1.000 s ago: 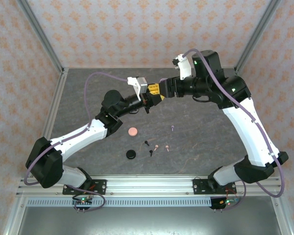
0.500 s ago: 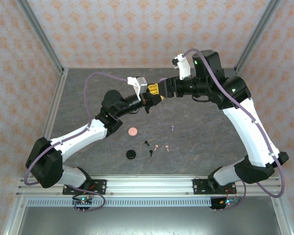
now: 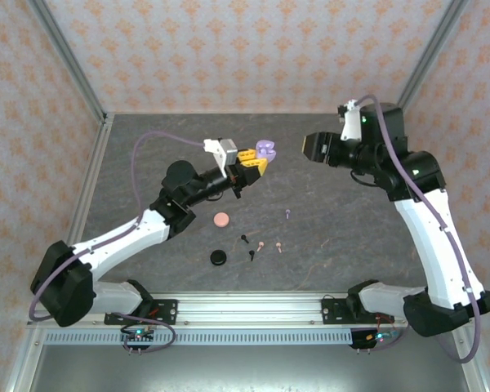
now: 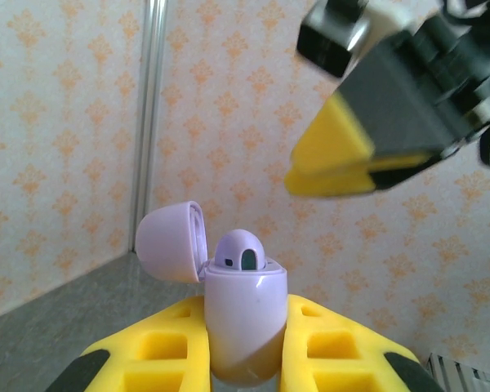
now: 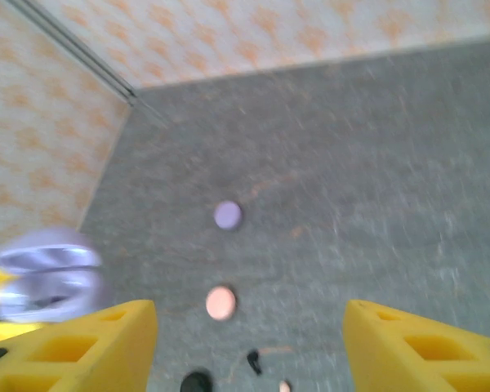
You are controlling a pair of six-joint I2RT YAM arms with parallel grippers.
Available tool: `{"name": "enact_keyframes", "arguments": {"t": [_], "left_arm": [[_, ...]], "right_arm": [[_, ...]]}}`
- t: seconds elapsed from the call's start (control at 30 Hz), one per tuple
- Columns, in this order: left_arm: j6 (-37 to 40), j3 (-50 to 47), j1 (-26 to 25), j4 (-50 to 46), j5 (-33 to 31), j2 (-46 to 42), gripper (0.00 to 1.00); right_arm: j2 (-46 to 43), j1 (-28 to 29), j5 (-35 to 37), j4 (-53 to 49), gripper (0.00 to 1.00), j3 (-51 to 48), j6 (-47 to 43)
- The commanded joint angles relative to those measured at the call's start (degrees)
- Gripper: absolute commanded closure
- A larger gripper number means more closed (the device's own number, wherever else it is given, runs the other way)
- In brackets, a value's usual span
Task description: Insert the wireless bluetooth earbuds into the charging case
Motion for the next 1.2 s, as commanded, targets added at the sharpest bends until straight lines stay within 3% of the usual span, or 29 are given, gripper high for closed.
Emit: {"name": "enact_keyframes", "arguments": {"t": [0.0, 0.2, 0.37, 0.73, 1.17], "left_arm": [[2.04, -1.43, -0.16, -1.36, -1.81, -4.2, 1.0], [3.95, -2.3, -0.16, -5.34, -2.2, -8.09, 1.0], [4.83, -2.41, -0.19, -6.39, -2.16, -8.98, 1.0], [5.23, -1.95, -0.16, -7.66, -1.96, -8.84, 1.0], [5.55, -1.61, -0.19, -8.51, -1.9, -8.71, 1.0]], "right_arm": [[2.25, -0.92, 2.7, -0.31, 0.4, -7.77, 4.8], [12.07, -0.84, 3.68, 0.14, 0.47, -18.09, 7.19], [22.35, 0.69, 3.39, 5.01, 0.46, -21.67, 7.21], [39.91, 3.39, 6.0, 6.14, 0.51, -14.68, 4.44], [46.58, 4.81, 5.4, 4.14, 0.63, -10.79, 3.37]]}}
